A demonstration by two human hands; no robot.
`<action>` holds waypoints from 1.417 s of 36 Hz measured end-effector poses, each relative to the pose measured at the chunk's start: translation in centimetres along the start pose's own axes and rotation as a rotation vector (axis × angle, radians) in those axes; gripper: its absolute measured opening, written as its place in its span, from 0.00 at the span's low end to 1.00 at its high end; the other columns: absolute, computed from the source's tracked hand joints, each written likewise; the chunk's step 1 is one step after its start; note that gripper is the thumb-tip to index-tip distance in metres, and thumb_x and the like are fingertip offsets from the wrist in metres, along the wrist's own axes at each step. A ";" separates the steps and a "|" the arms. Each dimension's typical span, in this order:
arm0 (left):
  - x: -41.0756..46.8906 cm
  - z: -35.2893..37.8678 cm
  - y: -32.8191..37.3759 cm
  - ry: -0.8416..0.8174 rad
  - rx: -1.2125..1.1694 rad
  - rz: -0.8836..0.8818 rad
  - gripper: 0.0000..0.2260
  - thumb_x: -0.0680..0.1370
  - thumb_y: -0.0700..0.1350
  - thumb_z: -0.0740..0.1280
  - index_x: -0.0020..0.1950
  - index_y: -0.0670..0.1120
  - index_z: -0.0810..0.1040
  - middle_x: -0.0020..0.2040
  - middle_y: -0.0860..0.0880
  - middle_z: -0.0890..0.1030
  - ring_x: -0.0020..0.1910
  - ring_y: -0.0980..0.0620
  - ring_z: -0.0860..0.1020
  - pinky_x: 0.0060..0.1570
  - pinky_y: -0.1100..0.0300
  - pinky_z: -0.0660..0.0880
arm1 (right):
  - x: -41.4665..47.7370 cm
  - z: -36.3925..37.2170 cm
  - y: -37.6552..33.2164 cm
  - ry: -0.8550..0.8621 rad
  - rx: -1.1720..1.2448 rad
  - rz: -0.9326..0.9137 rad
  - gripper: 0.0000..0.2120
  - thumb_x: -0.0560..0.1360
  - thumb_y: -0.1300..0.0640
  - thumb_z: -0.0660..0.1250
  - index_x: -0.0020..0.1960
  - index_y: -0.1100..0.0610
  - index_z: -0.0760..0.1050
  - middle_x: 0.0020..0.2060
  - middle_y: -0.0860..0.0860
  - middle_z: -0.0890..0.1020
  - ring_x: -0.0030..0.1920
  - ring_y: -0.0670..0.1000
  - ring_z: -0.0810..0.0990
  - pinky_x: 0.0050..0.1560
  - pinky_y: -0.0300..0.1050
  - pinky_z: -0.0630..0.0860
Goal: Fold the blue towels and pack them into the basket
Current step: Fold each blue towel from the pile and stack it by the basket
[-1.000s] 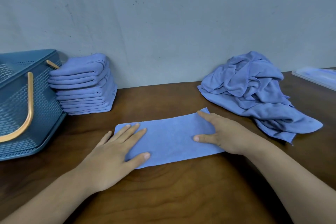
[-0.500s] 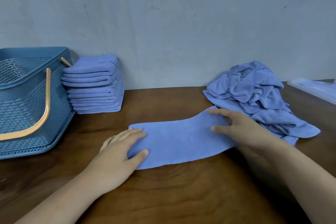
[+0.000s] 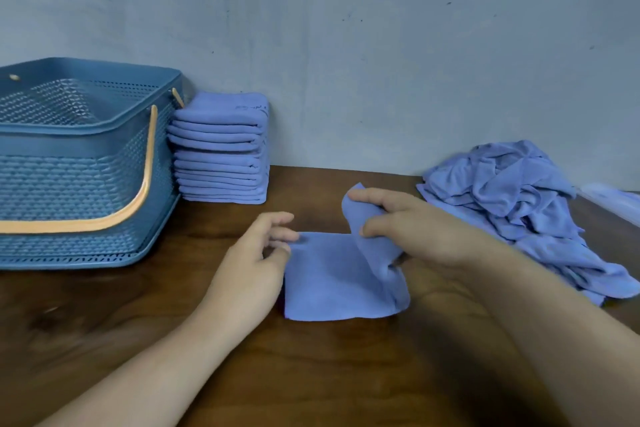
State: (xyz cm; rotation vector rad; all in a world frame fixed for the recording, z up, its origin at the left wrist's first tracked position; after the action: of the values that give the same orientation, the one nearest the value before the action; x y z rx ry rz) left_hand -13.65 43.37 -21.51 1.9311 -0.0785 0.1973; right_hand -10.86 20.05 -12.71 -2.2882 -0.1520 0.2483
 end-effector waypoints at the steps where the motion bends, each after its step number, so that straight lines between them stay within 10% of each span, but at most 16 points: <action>1: 0.1 -0.1 -0.2 0.014 -0.034 -0.026 0.19 0.85 0.38 0.63 0.68 0.61 0.75 0.54 0.64 0.84 0.58 0.64 0.80 0.60 0.63 0.74 | 0.1 1.2 0.1 -0.016 0.013 0.018 0.26 0.80 0.59 0.67 0.76 0.44 0.73 0.63 0.49 0.81 0.55 0.49 0.83 0.51 0.46 0.83; 10: 0.6 -0.2 -0.8 -0.062 -0.034 -0.133 0.25 0.83 0.34 0.58 0.72 0.60 0.70 0.54 0.60 0.86 0.53 0.63 0.83 0.62 0.55 0.77 | 0.6 6.1 2.5 -0.095 0.124 0.051 0.32 0.80 0.56 0.68 0.78 0.32 0.66 0.63 0.35 0.71 0.56 0.44 0.81 0.49 0.39 0.84; 20: 0.8 -0.1 -0.7 -0.089 -0.012 -0.155 0.28 0.81 0.31 0.58 0.75 0.58 0.69 0.56 0.58 0.86 0.52 0.67 0.82 0.56 0.64 0.75 | 0.8 5.3 2.0 -0.112 0.020 0.015 0.35 0.78 0.54 0.70 0.78 0.29 0.63 0.62 0.47 0.80 0.51 0.51 0.86 0.53 0.50 0.86; 27: 0.9 0.1 -1.1 -0.082 -0.028 -0.113 0.21 0.86 0.43 0.61 0.76 0.62 0.67 0.55 0.65 0.85 0.58 0.65 0.81 0.67 0.55 0.75 | 0.2 6.0 1.0 -0.220 0.186 -0.022 0.32 0.80 0.48 0.72 0.79 0.30 0.63 0.71 0.36 0.71 0.46 0.51 0.88 0.48 0.44 0.84; 34: 0.2 -0.3 0.0 -0.111 -0.011 -0.058 0.16 0.86 0.59 0.59 0.73 0.74 0.68 0.61 0.66 0.79 0.59 0.66 0.78 0.61 0.63 0.72 | 0.6 2.1 3.0 0.169 0.326 -0.264 0.19 0.84 0.63 0.65 0.62 0.40 0.82 0.60 0.43 0.85 0.53 0.50 0.87 0.50 0.43 0.81; 38: 0.0 0.0 -0.3 -0.167 0.091 -0.041 0.11 0.83 0.60 0.65 0.65 0.68 0.77 0.56 0.62 0.83 0.55 0.66 0.79 0.52 0.67 0.72 | 1.4 2.9 6.4 0.176 -0.073 -0.377 0.18 0.82 0.66 0.67 0.61 0.44 0.82 0.60 0.39 0.83 0.64 0.44 0.81 0.68 0.47 0.77; 44: -0.1 0.4 -0.6 -0.162 0.151 -0.044 0.16 0.77 0.59 0.74 0.64 0.67 0.78 0.51 0.57 0.83 0.50 0.61 0.81 0.51 0.65 0.77 | 0.8 4.1 7.5 0.060 -0.260 -0.392 0.19 0.80 0.43 0.71 0.71 0.37 0.76 0.71 0.31 0.72 0.76 0.39 0.66 0.75 0.37 0.64; 51: -0.2 0.5 -0.9 -0.138 0.190 0.023 0.24 0.79 0.41 0.68 0.67 0.67 0.73 0.68 0.68 0.72 0.64 0.68 0.74 0.58 0.71 0.73 | 0.2 5.5 6.8 -0.118 -0.513 -0.322 0.38 0.75 0.23 0.60 0.82 0.30 0.53 0.81 0.27 0.44 0.80 0.33 0.34 0.81 0.42 0.46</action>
State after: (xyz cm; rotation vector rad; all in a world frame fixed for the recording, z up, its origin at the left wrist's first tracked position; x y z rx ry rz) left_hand -13.63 43.23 -22.53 2.1331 -0.1794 0.0888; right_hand -11.74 19.57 -21.39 -2.7029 -0.7093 0.1901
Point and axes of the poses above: each hand's wrist, its own x-axis towards the middle knuckle, its own z-axis out of the palm, y = z × x, the point moved 2 cm from there along x, towards the middle knuckle
